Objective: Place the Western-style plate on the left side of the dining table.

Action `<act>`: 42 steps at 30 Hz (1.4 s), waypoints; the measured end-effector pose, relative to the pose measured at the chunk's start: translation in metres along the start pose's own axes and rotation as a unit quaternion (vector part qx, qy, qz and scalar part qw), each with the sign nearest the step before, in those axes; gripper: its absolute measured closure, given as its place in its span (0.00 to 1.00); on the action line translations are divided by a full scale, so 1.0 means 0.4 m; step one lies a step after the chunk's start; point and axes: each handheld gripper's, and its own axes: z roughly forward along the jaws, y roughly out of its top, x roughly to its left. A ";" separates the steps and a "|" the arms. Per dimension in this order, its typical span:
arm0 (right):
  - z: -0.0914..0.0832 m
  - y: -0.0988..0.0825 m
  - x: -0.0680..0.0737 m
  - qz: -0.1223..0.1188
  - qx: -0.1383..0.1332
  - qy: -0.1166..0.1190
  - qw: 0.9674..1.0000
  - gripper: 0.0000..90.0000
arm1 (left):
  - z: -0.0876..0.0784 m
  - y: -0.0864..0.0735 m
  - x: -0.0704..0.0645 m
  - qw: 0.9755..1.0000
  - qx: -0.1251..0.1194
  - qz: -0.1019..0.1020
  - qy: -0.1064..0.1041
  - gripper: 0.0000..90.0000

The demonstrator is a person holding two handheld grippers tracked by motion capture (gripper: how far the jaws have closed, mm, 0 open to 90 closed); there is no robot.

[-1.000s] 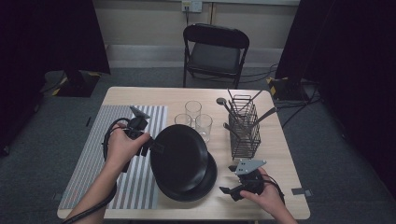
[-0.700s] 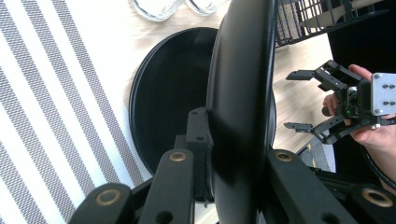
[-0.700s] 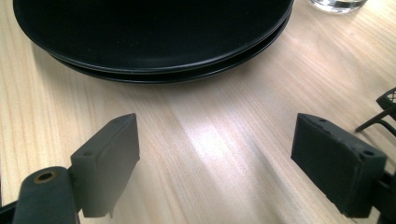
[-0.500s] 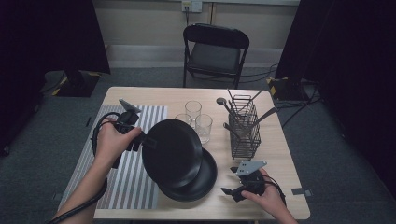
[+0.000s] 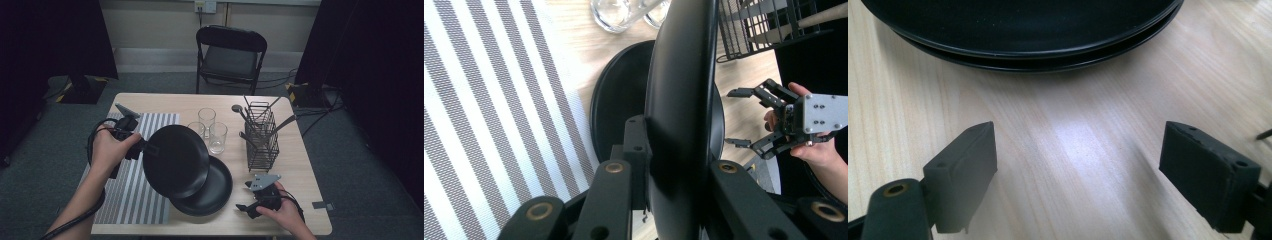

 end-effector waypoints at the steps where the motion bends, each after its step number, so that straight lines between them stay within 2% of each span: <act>1: 0.001 0.000 0.001 -0.002 0.002 -0.001 1.000 0.16 | -0.003 0.000 0.002 1.000 0.000 0.002 0.003 0.87; 6: 0.008 -0.008 0.001 -0.011 0.008 -0.003 1.000 0.16 | -0.017 -0.002 0.015 1.000 -0.006 -0.012 0.003 0.87; 10: 0.011 -0.014 -0.001 -0.006 0.006 0.002 1.000 0.16 | -0.031 -0.004 0.027 1.000 -0.007 -0.021 0.004 0.87; 12: 0.011 -0.016 -0.004 0.000 0.005 0.003 1.000 0.16 | -0.037 -0.005 0.029 1.000 -0.009 -0.021 0.012 0.87; 16: 0.011 -0.024 -0.005 0.006 -0.006 0.006 1.000 0.16 | -0.048 -0.008 0.037 1.000 -0.011 -0.023 0.006 0.87; 18: 0.011 -0.026 -0.003 0.009 -0.007 0.004 1.000 0.15 | -0.054 -0.009 0.043 0.999 -0.012 -0.032 0.004 0.87; 22: 0.010 -0.028 -0.003 0.009 -0.010 0.003 1.000 0.15 | -0.068 -0.010 0.053 0.999 -0.014 -0.033 0.008 0.87; 23: 0.010 -0.029 -0.003 0.009 -0.012 0.003 1.000 0.15 | -0.070 -0.011 0.054 0.999 -0.020 -0.037 0.011 0.87; 27: 0.010 -0.032 -0.003 0.011 -0.015 0.003 1.000 0.15 | -0.081 -0.010 0.065 0.999 -0.018 -0.046 0.006 0.87; 36: 0.010 -0.038 -0.002 0.012 -0.025 0.002 1.000 0.15 | -0.104 -0.011 0.086 0.998 -0.026 -0.053 0.008 0.87; 37: 0.010 -0.038 -0.002 0.012 -0.025 0.002 1.000 0.15 | -0.105 -0.012 0.087 0.998 -0.028 -0.061 0.004 0.87; 38: 0.010 -0.038 -0.002 0.011 -0.026 0.001 1.000 0.15 | -0.107 -0.013 0.090 0.998 -0.028 -0.058 0.005 0.87; 42: 0.010 -0.038 -0.002 0.012 -0.025 0.002 1.000 0.15 | -0.117 -0.014 0.102 0.997 -0.033 -0.066 0.013 0.87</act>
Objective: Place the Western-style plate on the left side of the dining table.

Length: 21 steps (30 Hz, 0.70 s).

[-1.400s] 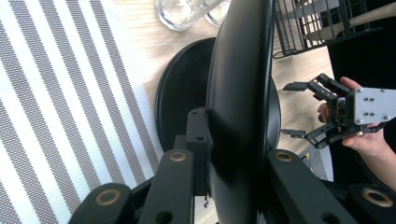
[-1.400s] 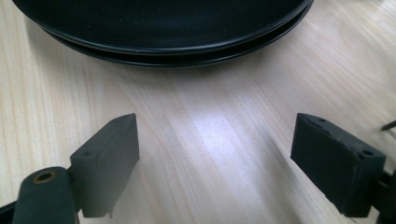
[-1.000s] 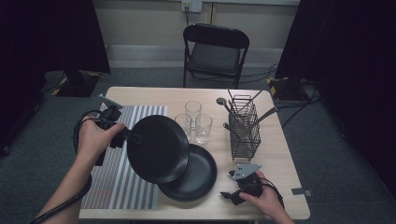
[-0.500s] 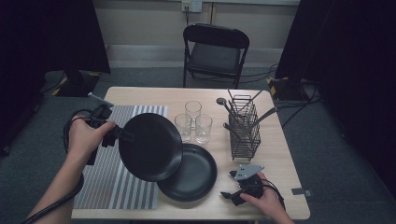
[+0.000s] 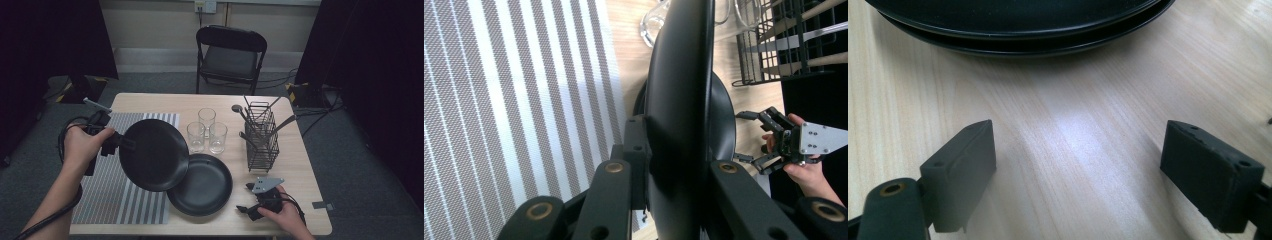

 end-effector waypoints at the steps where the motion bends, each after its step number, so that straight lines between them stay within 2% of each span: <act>1: 0.000 0.000 0.000 0.000 0.000 0.000 1.000 0.15 | -0.003 0.000 0.003 1.000 0.000 -0.002 0.000 0.87; 2: 0.000 0.000 0.000 0.000 0.000 0.000 1.000 0.15 | -0.006 0.001 0.007 1.000 0.000 -0.002 0.005 0.87; 6: 0.000 0.000 0.000 0.000 0.000 0.000 1.000 0.15 | -0.013 0.000 0.025 1.000 -0.005 -0.011 0.001 0.87; 7: 0.000 0.000 0.000 0.000 0.000 0.000 1.000 0.15 | -0.013 0.000 0.028 1.000 -0.008 -0.019 -0.001 0.87; 9: 0.000 0.000 0.000 0.000 0.000 -0.001 1.000 0.15 | -0.016 0.001 0.036 1.000 -0.008 -0.022 0.008 0.87; 11: 0.000 0.000 0.000 0.000 0.000 -0.001 1.000 0.15 | -0.018 0.002 0.045 1.000 -0.007 -0.013 0.009 0.87; 13: 0.000 0.000 0.001 0.000 0.000 -0.001 1.000 0.15 | -0.019 0.003 0.051 0.999 -0.011 -0.025 0.017 0.87; 14: 0.000 0.000 0.000 -0.001 -0.001 -0.002 1.000 0.15 | -0.021 0.005 0.060 1.000 -0.010 -0.014 0.020 0.87; 15: 0.000 0.000 0.000 -0.001 -0.001 -0.002 1.000 0.15 | -0.021 0.004 0.061 1.000 -0.011 -0.025 0.013 0.87; 16: 0.000 0.000 0.001 0.001 0.000 -0.002 1.000 0.15 | -0.022 0.005 0.063 0.999 -0.013 -0.027 0.015 0.87; 18: 0.000 -0.001 0.001 0.002 0.000 -0.002 1.000 0.15 | -0.026 0.006 0.068 0.999 -0.012 -0.024 0.018 0.87; 20: 0.000 -0.001 0.001 0.002 0.000 -0.002 1.000 0.15 | -0.030 0.007 0.072 0.999 -0.015 -0.030 0.025 0.87; 21: -0.001 -0.001 0.001 0.002 0.000 -0.003 1.000 0.15 | -0.033 0.009 0.077 0.999 -0.012 -0.021 0.026 0.87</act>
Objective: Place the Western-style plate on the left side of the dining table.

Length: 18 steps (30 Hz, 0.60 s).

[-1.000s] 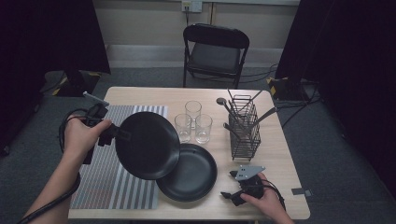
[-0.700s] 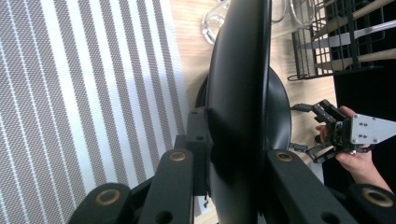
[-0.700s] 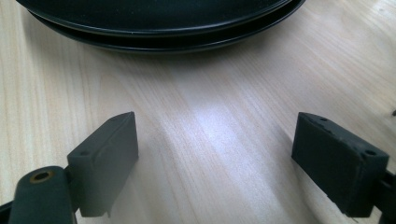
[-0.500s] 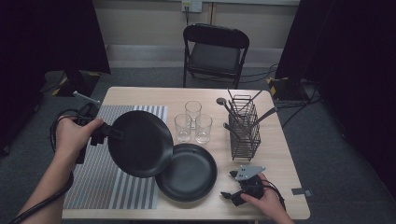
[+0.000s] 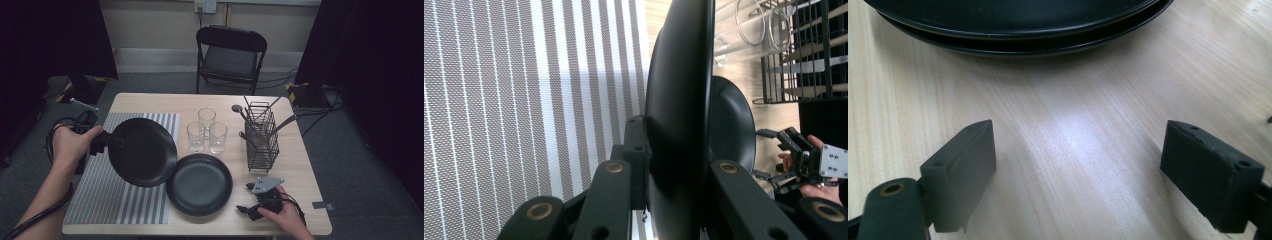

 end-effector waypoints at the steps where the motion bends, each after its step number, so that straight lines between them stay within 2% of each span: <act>1: 0.000 0.000 0.000 0.000 0.000 0.001 1.000 0.15 | 0.001 0.000 -0.001 1.000 -0.006 -0.015 -0.006 0.87; 2: 0.000 0.000 0.000 0.000 0.000 0.001 1.000 0.15 | -0.003 0.001 0.006 1.000 -0.003 -0.001 0.002 0.87; 3: 0.000 0.000 0.000 0.000 0.000 0.001 1.000 0.15 | -0.001 0.001 0.004 1.000 -0.010 -0.016 -0.001 0.87; 5: 0.000 0.000 0.000 0.000 0.000 -0.002 1.000 0.15 | -0.004 0.003 0.014 1.000 -0.010 -0.009 0.002 0.87; 6: 0.000 0.000 0.000 0.000 0.000 -0.002 1.000 0.15 | -0.002 0.003 0.013 1.000 -0.011 -0.023 -0.005 0.87; 7: -0.001 0.000 0.000 0.000 0.000 -0.002 1.000 0.15 | -0.005 0.005 0.018 1.000 -0.009 -0.012 0.003 0.87; 8: -0.001 0.000 0.001 0.000 0.001 -0.002 1.000 0.15 | -0.002 0.006 0.019 1.000 -0.014 -0.020 0.001 0.87; 9: -0.001 -0.001 0.001 0.000 0.001 -0.002 1.000 0.15 | -0.003 0.007 0.024 1.000 -0.014 -0.014 0.004 0.87; 10: -0.001 -0.001 0.001 0.000 0.001 -0.002 1.000 0.15 | -0.003 0.008 0.024 1.000 -0.012 -0.022 0.003 0.87; 11: -0.001 -0.001 0.001 0.000 0.001 -0.002 1.000 0.15 | -0.003 0.009 0.029 1.000 -0.014 -0.012 0.008 0.87; 12: -0.001 -0.001 0.001 0.000 0.001 -0.002 1.000 0.15 | 0.000 0.009 0.029 1.000 -0.015 -0.022 0.003 0.87; 13: -0.001 -0.001 0.001 0.000 0.001 -0.002 1.000 0.15 | -0.001 0.010 0.035 1.000 -0.014 -0.021 0.008 0.87; 14: -0.001 -0.001 0.001 0.000 0.001 -0.002 1.000 0.15 | 0.001 0.010 0.037 0.999 -0.016 -0.029 0.002 0.87; 15: -0.001 -0.001 0.001 0.000 0.001 -0.002 1.000 0.15 | 0.001 0.011 0.044 1.000 -0.013 -0.019 0.004 0.87; 17: -0.002 -0.001 0.001 0.000 0.001 -0.002 1.000 0.15 | 0.000 0.015 0.051 1.000 -0.010 -0.017 0.012 0.87; 18: -0.002 -0.001 0.001 0.000 0.001 -0.001 1.000 0.15 | 0.005 0.015 0.048 0.999 -0.019 -0.037 0.009 0.87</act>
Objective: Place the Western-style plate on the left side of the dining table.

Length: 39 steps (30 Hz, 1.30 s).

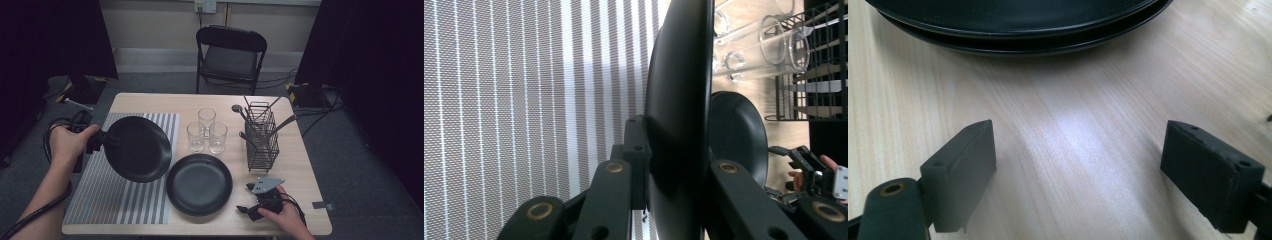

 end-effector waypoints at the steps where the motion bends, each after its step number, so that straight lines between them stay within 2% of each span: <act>1: 0.000 0.000 0.000 0.000 0.000 0.000 1.000 0.15 | -0.003 0.002 0.005 1.000 0.006 0.016 0.006 0.87; 2: 0.000 0.000 0.000 0.000 0.000 0.001 1.000 0.15 | 0.000 0.003 0.004 1.000 0.004 0.005 0.002 0.87; 4: 0.000 0.000 0.000 0.001 -0.001 0.002 1.000 0.15 | 0.004 0.006 0.009 1.000 -0.002 0.006 0.008 0.87; 5: 0.000 0.000 0.000 0.001 -0.001 0.002 1.000 0.15 | 0.008 0.006 0.008 1.000 -0.008 -0.007 0.001 0.87; 6: 0.000 0.000 0.000 0.000 -0.001 0.002 1.000 0.15 | 0.004 0.009 0.018 1.000 0.005 0.018 0.007 0.87; 8: 0.000 0.000 0.000 0.001 -0.001 0.002 1.000 0.15 | 0.011 0.009 0.018 1.000 -0.004 0.000 0.002 0.87; 10: 0.000 0.000 0.000 -0.001 0.000 0.003 1.000 0.15 | 0.014 0.012 0.024 1.000 -0.008 -0.001 -0.001 0.87; 11: 0.000 0.000 0.000 0.000 0.000 0.002 1.000 0.15 | 0.016 0.012 0.024 1.000 -0.006 -0.011 -0.006 0.87; 12: 0.000 -0.001 0.000 0.000 -0.001 0.003 1.000 0.15 | 0.014 0.015 0.030 1.000 -0.004 0.005 0.001 0.87; 13: -0.001 0.000 0.000 -0.001 0.001 0.001 1.000 0.15 | 0.016 0.016 0.029 1.000 -0.004 -0.003 0.002 0.87; 14: 0.000 -0.001 0.000 0.000 -0.001 0.003 1.000 0.15 | 0.016 0.019 0.034 1.000 0.001 0.009 0.006 0.87; 15: 0.000 -0.001 0.000 0.000 -0.001 0.003 1.000 0.15 | 0.017 0.020 0.036 1.000 -0.002 0.010 0.004 0.87; 16: 0.000 -0.001 0.000 0.000 -0.001 0.003 1.000 0.15 | 0.024 0.020 0.029 1.000 -0.013 -0.016 0.003 0.87; 17: -0.001 -0.001 0.000 0.000 -0.001 0.003 1.000 0.15 | 0.022 0.023 0.040 1.000 -0.002 0.006 0.004 0.87; 18: -0.001 -0.001 0.000 0.000 -0.001 0.003 1.000 0.15 | 0.025 0.023 0.040 1.000 -0.004 -0.002 0.001 0.87; 24: -0.002 -0.002 -0.001 -0.001 -0.001 0.002 1.000 0.15 | 0.036 0.032 0.043 1.000 0.002 0.007 0.005 0.87; 25: -0.002 -0.002 -0.001 -0.001 -0.001 0.002 1.000 0.15 | 0.038 0.034 0.044 1.000 0.003 0.004 0.004 0.87; 27: -0.002 -0.003 0.000 -0.001 -0.001 0.002 1.000 0.15 | 0.045 0.035 0.039 1.000 -0.008 -0.020 -0.003 0.87; 29: -0.003 -0.003 0.000 0.000 -0.001 0.002 1.000 0.15 | 0.042 0.039 0.046 1.000 -0.001 0.004 0.007 0.87; 30: -0.004 -0.004 0.000 0.000 -0.001 0.002 1.000 0.15 | 0.045 0.039 0.044 1.000 -0.002 -0.005 0.004 0.87; 31: -0.005 -0.004 0.001 0.002 0.000 0.001 1.000 0.15 | 0.046 0.041 0.045 1.000 -0.006 0.000 0.008 0.87; 32: -0.006 -0.005 0.001 0.002 0.001 0.000 1.000 0.15 | 0.049 0.041 0.043 1.000 -0.008 -0.012 0.005 0.87; 33: -0.006 -0.005 0.001 0.002 0.001 0.000 1.000 0.15 | 0.048 0.043 0.047 1.000 -0.003 -0.001 0.008 0.87; 35: -0.006 -0.005 0.001 0.002 0.001 0.000 1.000 0.15 | 0.050 0.044 0.050 1.000 -0.003 -0.004 0.007 0.87; 36: -0.006 -0.005 0.001 0.002 0.001 0.000 1.000 0.15 | 0.050 0.046 0.052 1.000 0.001 0.003 0.009 0.87; 38: -0.006 -0.005 0.001 0.002 0.001 0.000 1.000 0.15 | 0.054 0.047 0.049 1.000 0.001 -0.009 0.004 0.87; 39: -0.006 -0.005 0.001 0.002 0.001 0.000 1.000 0.15 | 0.054 0.050 0.052 1.000 0.001 0.003 0.014 0.87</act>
